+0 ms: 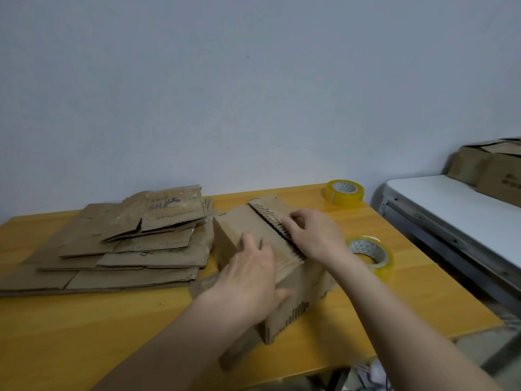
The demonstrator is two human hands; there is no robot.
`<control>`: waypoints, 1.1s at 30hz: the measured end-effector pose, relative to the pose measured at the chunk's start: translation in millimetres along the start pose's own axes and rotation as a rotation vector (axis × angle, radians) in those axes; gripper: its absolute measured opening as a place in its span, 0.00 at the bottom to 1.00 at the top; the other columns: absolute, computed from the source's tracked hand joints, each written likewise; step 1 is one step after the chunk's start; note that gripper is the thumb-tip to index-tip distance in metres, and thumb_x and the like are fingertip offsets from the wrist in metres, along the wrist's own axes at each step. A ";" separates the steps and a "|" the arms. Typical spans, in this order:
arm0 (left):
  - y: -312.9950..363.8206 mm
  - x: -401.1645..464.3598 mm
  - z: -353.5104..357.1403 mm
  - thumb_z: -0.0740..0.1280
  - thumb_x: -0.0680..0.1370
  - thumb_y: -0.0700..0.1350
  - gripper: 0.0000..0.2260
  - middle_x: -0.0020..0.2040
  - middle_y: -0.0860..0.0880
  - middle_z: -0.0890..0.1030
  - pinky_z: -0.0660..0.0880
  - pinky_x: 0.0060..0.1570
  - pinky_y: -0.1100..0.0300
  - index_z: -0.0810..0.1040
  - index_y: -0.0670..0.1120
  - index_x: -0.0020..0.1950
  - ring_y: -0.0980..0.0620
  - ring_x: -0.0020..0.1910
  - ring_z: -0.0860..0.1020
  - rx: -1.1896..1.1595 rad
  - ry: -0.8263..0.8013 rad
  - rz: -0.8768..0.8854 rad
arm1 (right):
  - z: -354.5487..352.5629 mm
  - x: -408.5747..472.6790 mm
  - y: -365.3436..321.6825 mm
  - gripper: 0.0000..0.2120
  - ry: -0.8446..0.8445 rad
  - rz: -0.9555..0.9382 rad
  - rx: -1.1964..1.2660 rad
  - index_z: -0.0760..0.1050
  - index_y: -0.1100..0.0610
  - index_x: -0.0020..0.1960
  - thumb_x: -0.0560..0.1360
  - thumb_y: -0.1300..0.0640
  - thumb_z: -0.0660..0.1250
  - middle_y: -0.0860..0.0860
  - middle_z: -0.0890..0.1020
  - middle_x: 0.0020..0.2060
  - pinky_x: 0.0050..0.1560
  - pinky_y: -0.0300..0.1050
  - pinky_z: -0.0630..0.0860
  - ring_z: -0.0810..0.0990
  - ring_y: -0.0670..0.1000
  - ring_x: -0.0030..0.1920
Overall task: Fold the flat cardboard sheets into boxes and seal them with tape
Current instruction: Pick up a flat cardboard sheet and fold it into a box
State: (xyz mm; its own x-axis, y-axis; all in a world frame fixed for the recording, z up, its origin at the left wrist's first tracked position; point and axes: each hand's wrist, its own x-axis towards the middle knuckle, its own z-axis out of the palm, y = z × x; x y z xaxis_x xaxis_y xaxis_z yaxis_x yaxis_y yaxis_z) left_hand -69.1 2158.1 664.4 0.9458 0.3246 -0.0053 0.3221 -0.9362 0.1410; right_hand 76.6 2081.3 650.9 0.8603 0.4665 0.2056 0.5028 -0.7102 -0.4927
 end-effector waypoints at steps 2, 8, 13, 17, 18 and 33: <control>-5.5 -11.3 -5.1 0.75 0.66 0.62 0.37 0.52 0.50 0.58 0.72 0.52 0.55 0.64 0.49 0.66 0.48 0.50 0.72 0.015 -0.032 0.080 | -2.0 2.9 1.9 0.21 -0.046 -0.067 0.085 0.78 0.48 0.60 0.74 0.37 0.63 0.47 0.81 0.56 0.54 0.49 0.76 0.79 0.50 0.57; -50.8 23.1 -22.2 0.67 0.58 0.76 0.56 0.78 0.52 0.39 0.44 0.74 0.41 0.39 0.63 0.76 0.48 0.76 0.39 0.227 -0.034 0.290 | -0.3 10.8 -7.9 0.11 -0.196 -0.230 0.288 0.82 0.48 0.53 0.72 0.49 0.70 0.45 0.83 0.55 0.62 0.50 0.73 0.78 0.46 0.58; -46.6 46.4 7.4 0.54 0.56 0.83 0.60 0.79 0.45 0.37 0.40 0.73 0.38 0.36 0.54 0.78 0.44 0.77 0.37 0.149 -0.083 0.023 | 2.6 19.6 -3.2 0.17 -0.061 -0.032 0.397 0.72 0.57 0.68 0.79 0.58 0.60 0.55 0.75 0.65 0.59 0.42 0.68 0.73 0.53 0.65; -16.7 59.0 15.9 0.52 0.58 0.83 0.60 0.79 0.43 0.42 0.41 0.75 0.42 0.42 0.49 0.79 0.42 0.78 0.41 0.114 0.008 -0.064 | 6.7 14.1 8.5 0.22 -0.165 0.040 0.452 0.60 0.58 0.75 0.81 0.58 0.57 0.55 0.67 0.72 0.64 0.42 0.64 0.67 0.54 0.69; -11.1 61.7 16.8 0.52 0.59 0.83 0.59 0.79 0.43 0.42 0.41 0.75 0.42 0.42 0.49 0.79 0.43 0.78 0.41 0.115 0.003 -0.048 | 5.3 13.6 11.4 0.23 -0.187 0.059 0.488 0.58 0.57 0.76 0.82 0.58 0.56 0.54 0.65 0.73 0.68 0.43 0.63 0.65 0.53 0.71; 0.9 80.5 13.4 0.47 0.65 0.80 0.53 0.80 0.51 0.45 0.42 0.73 0.53 0.45 0.48 0.79 0.50 0.78 0.45 0.119 -0.003 0.179 | 10.6 4.4 118.5 0.22 -0.080 0.293 -0.086 0.66 0.57 0.70 0.77 0.65 0.55 0.56 0.67 0.71 0.69 0.50 0.61 0.61 0.58 0.72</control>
State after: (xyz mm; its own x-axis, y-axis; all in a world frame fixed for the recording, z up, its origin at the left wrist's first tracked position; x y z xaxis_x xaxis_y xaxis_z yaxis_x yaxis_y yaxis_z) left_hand 7.9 2181.6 650.9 0.9885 0.1511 0.0065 0.1509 -0.9883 0.0220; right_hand 139.1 2004.8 584.4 0.9620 0.2731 -0.0038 0.2426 -0.8610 -0.4470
